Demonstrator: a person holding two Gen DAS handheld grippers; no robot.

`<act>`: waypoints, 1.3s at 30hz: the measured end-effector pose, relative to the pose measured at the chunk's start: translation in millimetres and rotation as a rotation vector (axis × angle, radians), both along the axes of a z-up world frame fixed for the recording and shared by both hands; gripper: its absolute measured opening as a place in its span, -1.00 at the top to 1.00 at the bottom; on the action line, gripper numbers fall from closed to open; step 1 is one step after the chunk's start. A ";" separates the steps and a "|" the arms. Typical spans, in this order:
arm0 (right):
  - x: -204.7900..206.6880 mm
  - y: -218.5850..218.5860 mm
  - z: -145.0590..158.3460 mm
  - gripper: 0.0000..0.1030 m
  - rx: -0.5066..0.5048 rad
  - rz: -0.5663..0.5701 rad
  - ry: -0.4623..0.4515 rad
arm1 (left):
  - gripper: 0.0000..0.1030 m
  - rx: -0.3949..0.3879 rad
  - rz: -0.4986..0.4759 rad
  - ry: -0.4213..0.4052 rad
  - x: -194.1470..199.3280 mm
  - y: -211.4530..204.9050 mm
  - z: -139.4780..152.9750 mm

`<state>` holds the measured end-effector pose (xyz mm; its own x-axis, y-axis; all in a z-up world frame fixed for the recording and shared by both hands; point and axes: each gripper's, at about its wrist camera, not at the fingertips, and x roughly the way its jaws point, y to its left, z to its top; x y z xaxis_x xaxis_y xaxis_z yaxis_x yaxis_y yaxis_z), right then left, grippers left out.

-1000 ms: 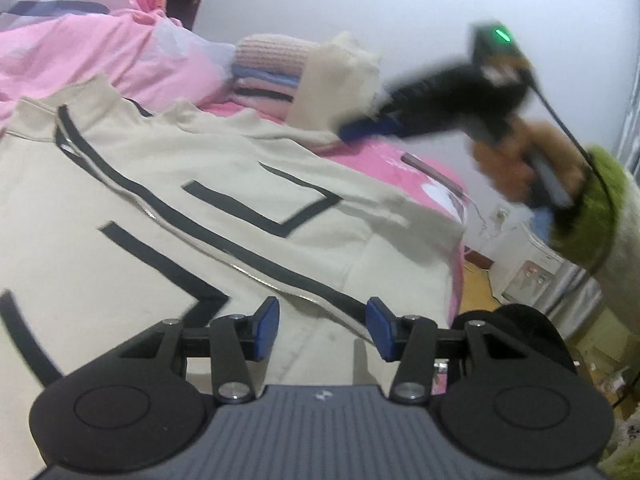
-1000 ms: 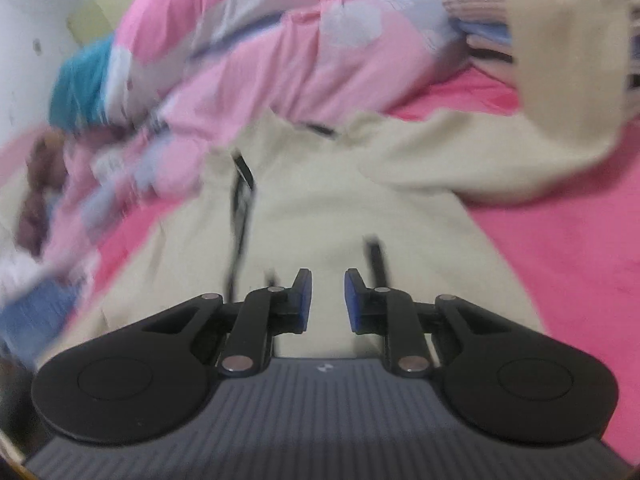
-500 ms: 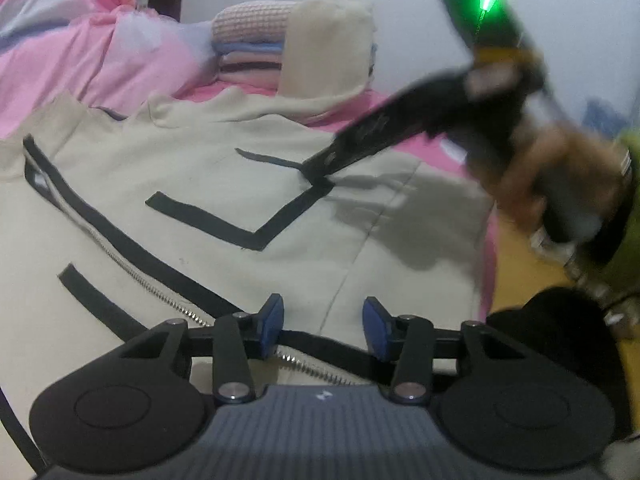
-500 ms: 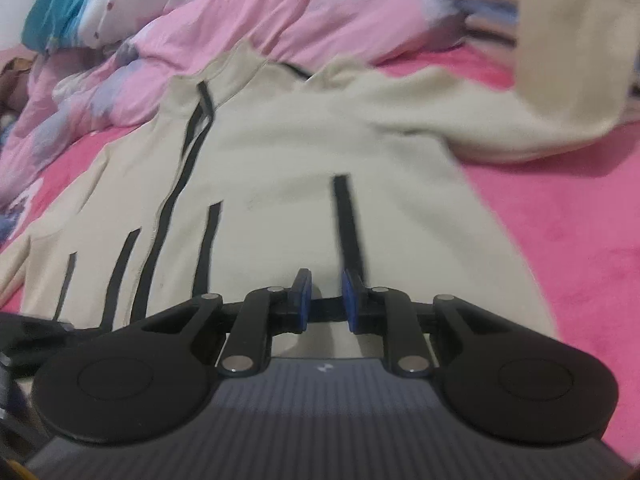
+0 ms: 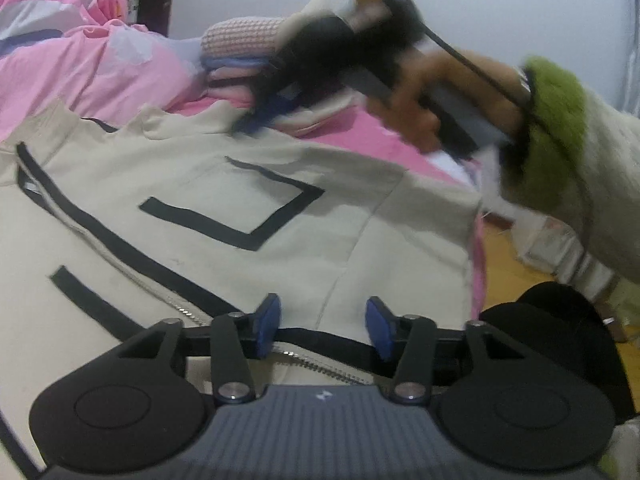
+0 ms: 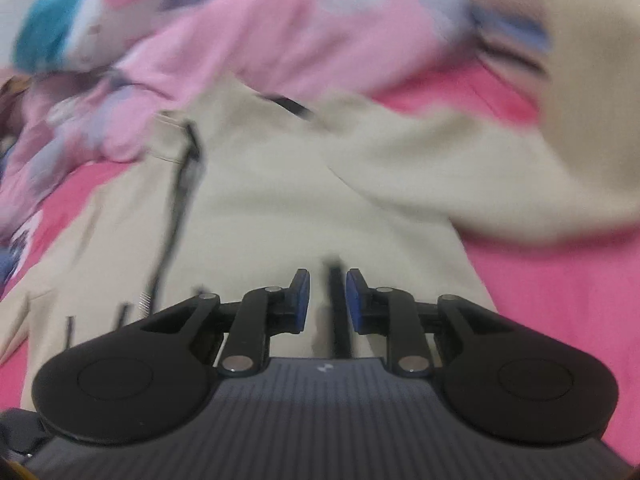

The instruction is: Fold clothes

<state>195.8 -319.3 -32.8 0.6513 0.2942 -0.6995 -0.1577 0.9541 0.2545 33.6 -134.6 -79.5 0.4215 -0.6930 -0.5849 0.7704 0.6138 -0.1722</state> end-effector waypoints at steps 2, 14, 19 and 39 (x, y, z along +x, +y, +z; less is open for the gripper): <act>20.7 21.3 -5.9 0.61 -0.014 0.051 0.018 | -0.08 -0.039 -0.010 0.014 2.7 4.5 -3.2; 129.6 43.6 -20.5 0.63 0.058 0.031 0.026 | -0.08 -0.233 -0.030 0.150 22.2 29.2 -15.3; 160.8 70.7 -41.1 0.63 -0.019 0.097 0.076 | -0.08 -0.308 -0.043 0.210 31.2 37.5 -22.2; 242.3 4.4 -54.6 0.81 0.090 -0.153 -0.006 | -0.08 -0.329 -0.060 0.217 30.7 51.4 -18.3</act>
